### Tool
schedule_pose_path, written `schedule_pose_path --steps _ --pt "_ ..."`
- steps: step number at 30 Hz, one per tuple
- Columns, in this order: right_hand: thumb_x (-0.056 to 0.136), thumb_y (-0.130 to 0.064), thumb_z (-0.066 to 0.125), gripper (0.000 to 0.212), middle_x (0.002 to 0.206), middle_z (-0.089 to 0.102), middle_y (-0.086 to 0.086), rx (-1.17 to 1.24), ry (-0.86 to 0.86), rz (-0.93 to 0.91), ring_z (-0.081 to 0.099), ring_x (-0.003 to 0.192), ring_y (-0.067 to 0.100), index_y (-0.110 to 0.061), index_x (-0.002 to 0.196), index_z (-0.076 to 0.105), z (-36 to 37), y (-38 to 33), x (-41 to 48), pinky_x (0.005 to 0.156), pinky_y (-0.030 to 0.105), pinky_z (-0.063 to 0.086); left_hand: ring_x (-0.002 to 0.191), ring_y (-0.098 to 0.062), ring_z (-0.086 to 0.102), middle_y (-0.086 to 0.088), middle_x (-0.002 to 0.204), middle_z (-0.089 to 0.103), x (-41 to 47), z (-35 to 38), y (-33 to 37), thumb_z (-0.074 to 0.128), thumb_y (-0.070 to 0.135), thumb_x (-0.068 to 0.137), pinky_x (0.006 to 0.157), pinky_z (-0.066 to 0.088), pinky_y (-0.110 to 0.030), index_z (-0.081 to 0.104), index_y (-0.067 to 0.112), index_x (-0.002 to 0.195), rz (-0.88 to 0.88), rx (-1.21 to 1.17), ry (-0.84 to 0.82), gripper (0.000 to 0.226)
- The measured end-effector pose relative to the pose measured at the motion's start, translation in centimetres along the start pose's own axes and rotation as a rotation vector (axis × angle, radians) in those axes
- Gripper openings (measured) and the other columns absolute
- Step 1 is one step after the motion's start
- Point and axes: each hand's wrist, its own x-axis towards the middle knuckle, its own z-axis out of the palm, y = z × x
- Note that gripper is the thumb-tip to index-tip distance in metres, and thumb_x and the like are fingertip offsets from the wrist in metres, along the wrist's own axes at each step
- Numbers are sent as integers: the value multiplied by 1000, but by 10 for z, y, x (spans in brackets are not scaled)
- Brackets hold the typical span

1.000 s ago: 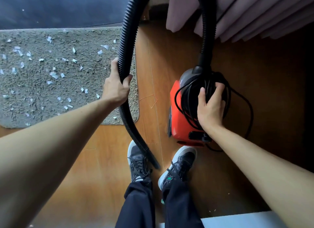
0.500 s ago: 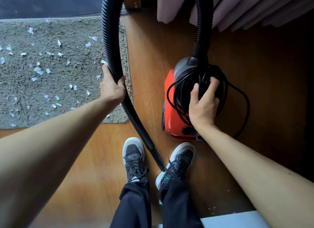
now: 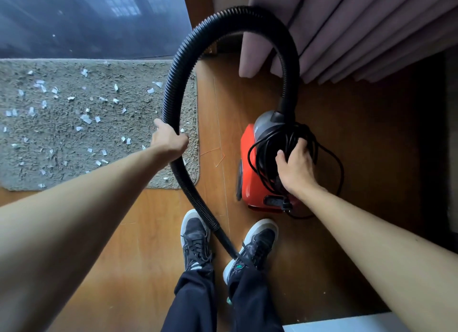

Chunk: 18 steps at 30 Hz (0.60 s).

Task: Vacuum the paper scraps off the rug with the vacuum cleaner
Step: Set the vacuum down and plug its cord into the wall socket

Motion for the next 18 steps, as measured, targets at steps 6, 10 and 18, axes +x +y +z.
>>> schedule_pose_path --steps 6,10,18 --pt "96 -43 49 55 136 44 15 -358 -182 -132 48 123 38 -17 142 33 -85 -33 -21 95 41 42 108 -36 57 -26 127 52 -49 -57 37 63 26 92 97 50 -48 20 3 144 227 108 -19 71" --pt "94 -46 53 63 139 43 14 -396 -145 -235 45 127 36 -26 147 27 -165 -82 -44 99 40 40 125 -43 49 -28 136 44 -99 -118 86 66 38 89 108 41 -52 16 4 150 382 229 35 85" --pt "83 -59 61 85 148 34 10 -458 64 -385 37 133 33 -32 150 17 -350 -177 -127 104 46 41 118 -42 52 -21 127 50 -241 -264 195 61 63 81 98 45 -53 32 8 137 647 490 133 84"
